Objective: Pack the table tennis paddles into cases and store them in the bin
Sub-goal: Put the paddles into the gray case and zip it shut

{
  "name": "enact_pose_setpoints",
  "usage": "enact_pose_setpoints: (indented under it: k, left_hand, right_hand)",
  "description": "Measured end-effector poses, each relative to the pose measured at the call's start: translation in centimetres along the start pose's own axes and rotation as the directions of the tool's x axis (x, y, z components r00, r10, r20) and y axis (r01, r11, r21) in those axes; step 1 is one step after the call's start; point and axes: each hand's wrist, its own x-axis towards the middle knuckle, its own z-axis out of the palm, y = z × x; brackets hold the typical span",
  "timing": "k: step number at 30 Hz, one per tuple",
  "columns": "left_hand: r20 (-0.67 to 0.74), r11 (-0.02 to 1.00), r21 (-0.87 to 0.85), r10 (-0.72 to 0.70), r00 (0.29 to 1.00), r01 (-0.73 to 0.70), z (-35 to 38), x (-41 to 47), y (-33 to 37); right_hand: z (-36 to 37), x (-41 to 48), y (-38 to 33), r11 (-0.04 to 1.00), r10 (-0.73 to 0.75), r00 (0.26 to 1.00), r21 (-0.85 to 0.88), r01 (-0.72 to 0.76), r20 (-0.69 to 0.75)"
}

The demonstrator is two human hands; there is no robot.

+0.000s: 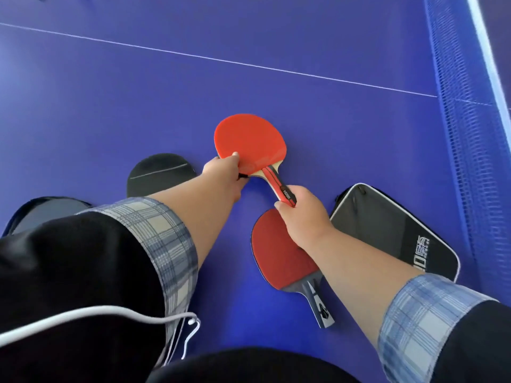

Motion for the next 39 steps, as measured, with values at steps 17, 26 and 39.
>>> enact_pose_setpoints:
  k: [17, 26, 39]
  left_hand:
    - [0.017, 0.98, -0.099, 0.174, 0.985, -0.171, -17.6, -8.1, 0.1]
    - [0.118, 0.992, 0.036, 0.113, 0.987, -0.118, -31.6, -8.3, 4.6]
    - [0.213, 0.873, 0.438, 0.131, 0.968, -0.214, -45.2, -3.2, 6.9]
  right_hand:
    - [8.2, -9.3, -6.6, 0.86, 0.003, 0.891, 0.453, -0.234, 0.455]
    - [17.7, -14.0, -13.1, 0.879, -0.012, 0.878, 0.424, -0.219, 0.478]
    - [32.4, -20.1, -18.6, 0.912, 0.139, 0.918, 0.313, -0.265, 0.371]
